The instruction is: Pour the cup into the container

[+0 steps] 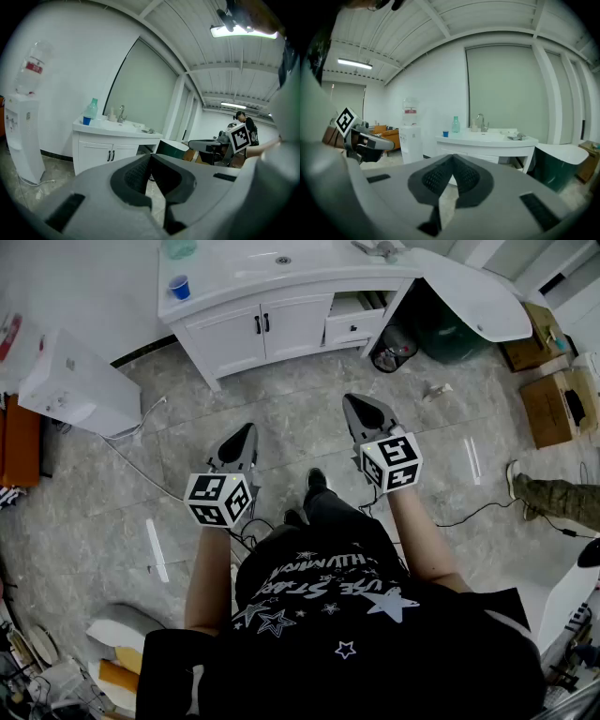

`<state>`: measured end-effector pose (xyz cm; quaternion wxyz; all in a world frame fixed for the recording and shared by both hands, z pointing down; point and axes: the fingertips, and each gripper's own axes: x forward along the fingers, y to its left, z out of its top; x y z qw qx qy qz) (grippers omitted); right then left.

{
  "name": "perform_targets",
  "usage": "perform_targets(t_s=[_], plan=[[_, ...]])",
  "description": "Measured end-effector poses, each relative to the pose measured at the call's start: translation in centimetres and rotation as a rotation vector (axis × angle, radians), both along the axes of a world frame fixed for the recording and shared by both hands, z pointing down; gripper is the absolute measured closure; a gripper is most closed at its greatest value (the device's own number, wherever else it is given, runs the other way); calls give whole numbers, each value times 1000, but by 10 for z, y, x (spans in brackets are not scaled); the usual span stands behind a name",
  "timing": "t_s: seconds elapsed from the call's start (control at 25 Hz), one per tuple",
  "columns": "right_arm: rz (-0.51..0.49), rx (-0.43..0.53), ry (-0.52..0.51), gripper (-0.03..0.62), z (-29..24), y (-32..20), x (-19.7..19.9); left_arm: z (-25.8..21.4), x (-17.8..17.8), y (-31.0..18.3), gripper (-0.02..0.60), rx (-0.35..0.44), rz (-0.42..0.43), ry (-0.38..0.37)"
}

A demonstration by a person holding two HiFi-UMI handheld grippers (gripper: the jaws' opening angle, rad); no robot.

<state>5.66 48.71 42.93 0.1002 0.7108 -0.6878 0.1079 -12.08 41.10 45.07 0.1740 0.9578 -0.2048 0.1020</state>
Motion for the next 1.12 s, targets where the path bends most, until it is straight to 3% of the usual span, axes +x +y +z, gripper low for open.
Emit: perform_targets(t_s=[0.68,1.0,1.12], plan=[[17,-23,7,588,9,1,-6,16,-18,0,571,-25,-13,-15],[5,27,-60,584,3,-5,-9,4,-18,-7,571,1,-19,-4],[-17,30,-81,466,7,-19,-5,5,-13,-14,571,-9,-28,6]])
